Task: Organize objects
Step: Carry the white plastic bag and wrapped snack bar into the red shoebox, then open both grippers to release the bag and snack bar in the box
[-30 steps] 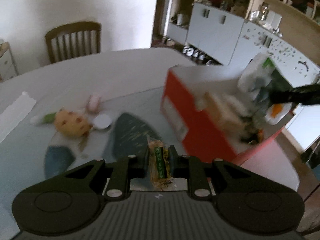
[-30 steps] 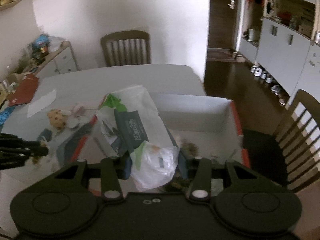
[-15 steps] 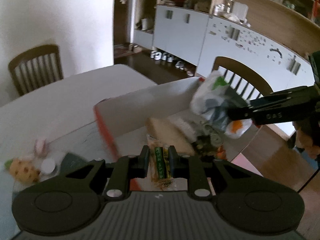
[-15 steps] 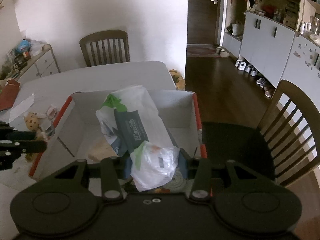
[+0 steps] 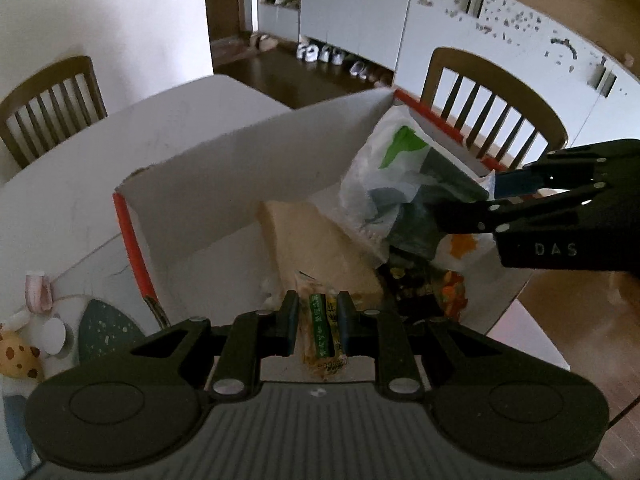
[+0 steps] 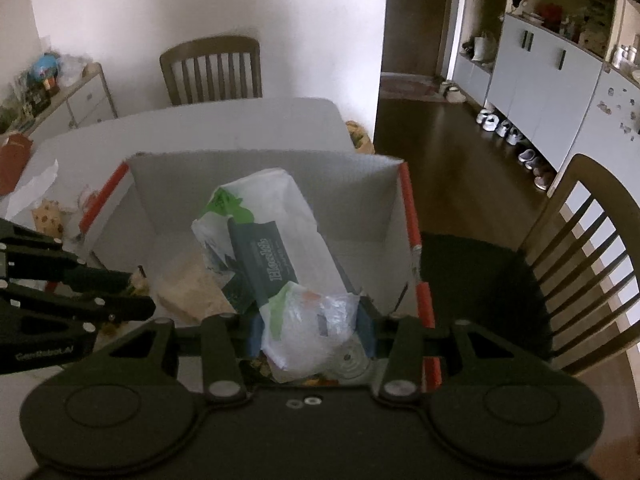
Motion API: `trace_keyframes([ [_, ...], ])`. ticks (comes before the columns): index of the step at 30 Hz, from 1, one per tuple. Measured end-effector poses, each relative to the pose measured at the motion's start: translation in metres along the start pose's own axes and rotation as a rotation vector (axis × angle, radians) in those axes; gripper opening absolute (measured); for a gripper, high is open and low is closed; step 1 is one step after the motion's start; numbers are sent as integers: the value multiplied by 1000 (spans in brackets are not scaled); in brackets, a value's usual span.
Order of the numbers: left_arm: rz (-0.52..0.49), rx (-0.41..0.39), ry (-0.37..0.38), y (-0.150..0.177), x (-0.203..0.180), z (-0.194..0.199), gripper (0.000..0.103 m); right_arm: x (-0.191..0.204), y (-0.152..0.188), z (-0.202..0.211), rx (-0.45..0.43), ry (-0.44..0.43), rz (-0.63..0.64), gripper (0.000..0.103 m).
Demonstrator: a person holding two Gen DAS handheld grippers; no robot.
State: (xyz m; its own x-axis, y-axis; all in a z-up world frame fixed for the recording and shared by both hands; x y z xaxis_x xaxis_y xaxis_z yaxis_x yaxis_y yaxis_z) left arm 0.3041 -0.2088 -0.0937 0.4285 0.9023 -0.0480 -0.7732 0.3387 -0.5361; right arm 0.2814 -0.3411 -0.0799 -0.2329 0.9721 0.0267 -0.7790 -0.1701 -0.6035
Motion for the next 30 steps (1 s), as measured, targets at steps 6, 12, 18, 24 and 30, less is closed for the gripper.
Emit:
trace_keyframes([
  [6, 3, 35, 2, 3, 0, -9, 19, 4, 5, -15, 44, 16, 23, 46],
  [12, 63, 69, 33, 5, 8, -17, 19, 3, 9, -20, 74, 10, 38, 50],
  [18, 67, 93, 30, 11, 10, -24, 19, 3, 12, -14, 62, 3, 64, 59],
  [24, 48, 109, 35, 14, 7, -29, 19, 2, 15, 0, 41, -22, 64, 68],
  [30, 43, 89, 28, 15, 5, -25, 21, -3, 17, 13, 25, -24, 38, 69],
])
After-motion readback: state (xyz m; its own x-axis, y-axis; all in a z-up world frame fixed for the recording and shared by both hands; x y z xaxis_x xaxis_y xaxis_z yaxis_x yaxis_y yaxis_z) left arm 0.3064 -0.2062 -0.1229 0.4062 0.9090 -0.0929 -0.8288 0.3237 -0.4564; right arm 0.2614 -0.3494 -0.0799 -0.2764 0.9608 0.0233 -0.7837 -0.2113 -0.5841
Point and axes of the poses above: each gripper's, at about its wrist camera, not at the fingertips, and z roughly against the way its jaws point, x to its left, y to its underside, the point moved 3 cm from there along -z, roughly the way its jaws point, and after that the axes turned 2 degrees about x, right-handed, at the moved point
